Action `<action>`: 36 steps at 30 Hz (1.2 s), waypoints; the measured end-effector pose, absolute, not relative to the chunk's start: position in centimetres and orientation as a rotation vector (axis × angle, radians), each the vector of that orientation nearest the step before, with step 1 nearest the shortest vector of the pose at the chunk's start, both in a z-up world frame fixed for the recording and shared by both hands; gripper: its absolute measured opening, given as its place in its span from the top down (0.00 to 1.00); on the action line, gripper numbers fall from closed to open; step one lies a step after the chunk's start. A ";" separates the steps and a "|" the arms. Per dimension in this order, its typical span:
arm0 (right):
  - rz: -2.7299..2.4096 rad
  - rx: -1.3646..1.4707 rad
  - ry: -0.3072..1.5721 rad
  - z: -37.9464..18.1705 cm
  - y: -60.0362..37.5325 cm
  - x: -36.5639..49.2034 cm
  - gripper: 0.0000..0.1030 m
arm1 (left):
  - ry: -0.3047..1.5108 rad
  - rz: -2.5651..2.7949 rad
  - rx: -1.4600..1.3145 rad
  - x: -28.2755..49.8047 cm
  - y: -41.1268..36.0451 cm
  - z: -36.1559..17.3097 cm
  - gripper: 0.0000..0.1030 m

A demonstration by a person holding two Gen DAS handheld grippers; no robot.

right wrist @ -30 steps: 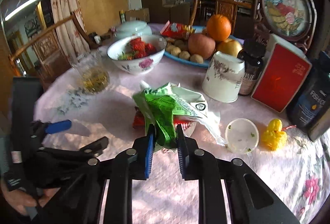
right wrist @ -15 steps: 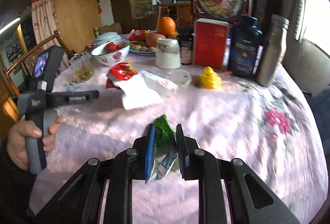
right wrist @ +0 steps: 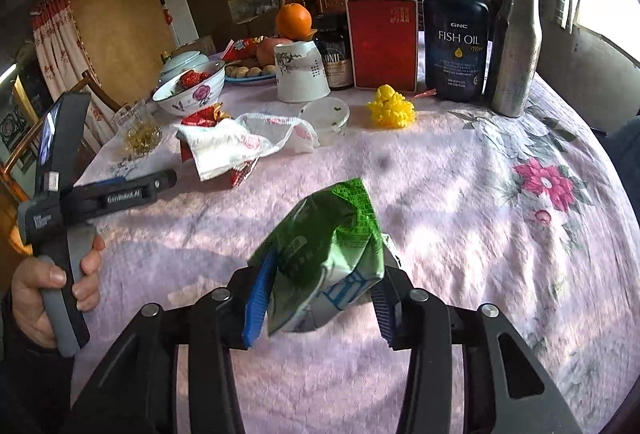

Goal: Collect trash

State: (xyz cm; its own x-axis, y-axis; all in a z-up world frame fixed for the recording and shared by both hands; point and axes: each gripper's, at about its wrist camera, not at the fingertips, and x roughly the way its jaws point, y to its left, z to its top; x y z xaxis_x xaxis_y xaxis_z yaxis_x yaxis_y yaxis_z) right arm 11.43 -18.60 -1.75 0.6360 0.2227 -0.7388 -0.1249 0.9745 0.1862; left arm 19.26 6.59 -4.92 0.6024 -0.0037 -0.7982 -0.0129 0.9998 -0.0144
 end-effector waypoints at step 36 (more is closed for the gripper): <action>0.029 0.175 0.955 -6.6 -15.1 16.9 0.61 | 0.925 -0.020 -0.045 19.1 6.5 -4.6 0.07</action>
State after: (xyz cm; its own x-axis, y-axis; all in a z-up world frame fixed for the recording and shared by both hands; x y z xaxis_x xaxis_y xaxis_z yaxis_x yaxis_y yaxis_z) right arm 16.89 -15.15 -6.58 0.5783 0.1016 -0.8095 0.0528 0.9855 0.1614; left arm 19.09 6.53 -4.59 0.6015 -0.0364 -0.7980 -0.0026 0.9989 -0.0475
